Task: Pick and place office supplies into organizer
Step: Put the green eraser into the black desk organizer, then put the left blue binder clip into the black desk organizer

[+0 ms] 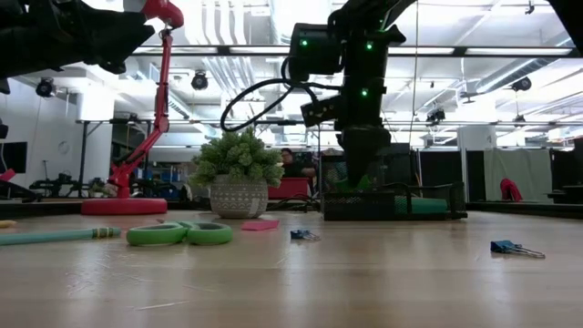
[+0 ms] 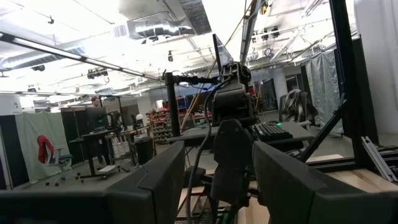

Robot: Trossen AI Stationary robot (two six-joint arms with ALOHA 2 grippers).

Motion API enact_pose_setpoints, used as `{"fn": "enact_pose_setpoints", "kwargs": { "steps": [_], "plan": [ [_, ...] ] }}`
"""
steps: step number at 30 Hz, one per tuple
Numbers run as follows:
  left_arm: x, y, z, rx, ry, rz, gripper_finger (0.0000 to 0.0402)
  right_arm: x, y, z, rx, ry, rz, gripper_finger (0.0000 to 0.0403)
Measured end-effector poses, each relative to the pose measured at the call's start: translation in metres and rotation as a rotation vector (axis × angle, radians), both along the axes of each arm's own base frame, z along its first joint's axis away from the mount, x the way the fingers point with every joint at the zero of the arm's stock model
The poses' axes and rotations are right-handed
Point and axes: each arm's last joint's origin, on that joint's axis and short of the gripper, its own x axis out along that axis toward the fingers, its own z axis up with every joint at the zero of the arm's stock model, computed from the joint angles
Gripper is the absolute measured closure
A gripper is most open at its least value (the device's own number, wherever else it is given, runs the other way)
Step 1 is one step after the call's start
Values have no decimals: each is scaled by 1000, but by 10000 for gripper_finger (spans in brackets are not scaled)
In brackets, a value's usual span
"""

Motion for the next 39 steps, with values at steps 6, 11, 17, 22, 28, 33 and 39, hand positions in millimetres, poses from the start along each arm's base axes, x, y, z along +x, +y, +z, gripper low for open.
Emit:
{"fn": "enact_pose_setpoints", "kwargs": {
  "steps": [6, 11, 17, 22, 28, 33, 39],
  "plan": [
    [0, 0, 0, 0, 0, 0, 226, 0, 0, 0, 4, -9, -20, 300],
    [0, 0, 0, 0, 0, 0, 226, 0, 1, 0, 26, -11, -17, 279],
    [0, 0, 0, 0, 0, 0, 226, 0, 2, -1, 54, -13, -14, 245],
    [0, 0, 0, 0, 0, 0, 226, 1, 2, -1, 54, -14, -15, 220],
    [0, 0, 0, 0, 0, 0, 226, 1, 2, 0, 54, -16, -14, 189],
    [0, 0, 0, 0, 0, 0, 226, 1, 2, 0, 53, -16, -15, 169],
    [0, 0, 0, 0, 0, 0, 226, 3, 1, 4, 60, -51, -83, 162]
  ]
}}
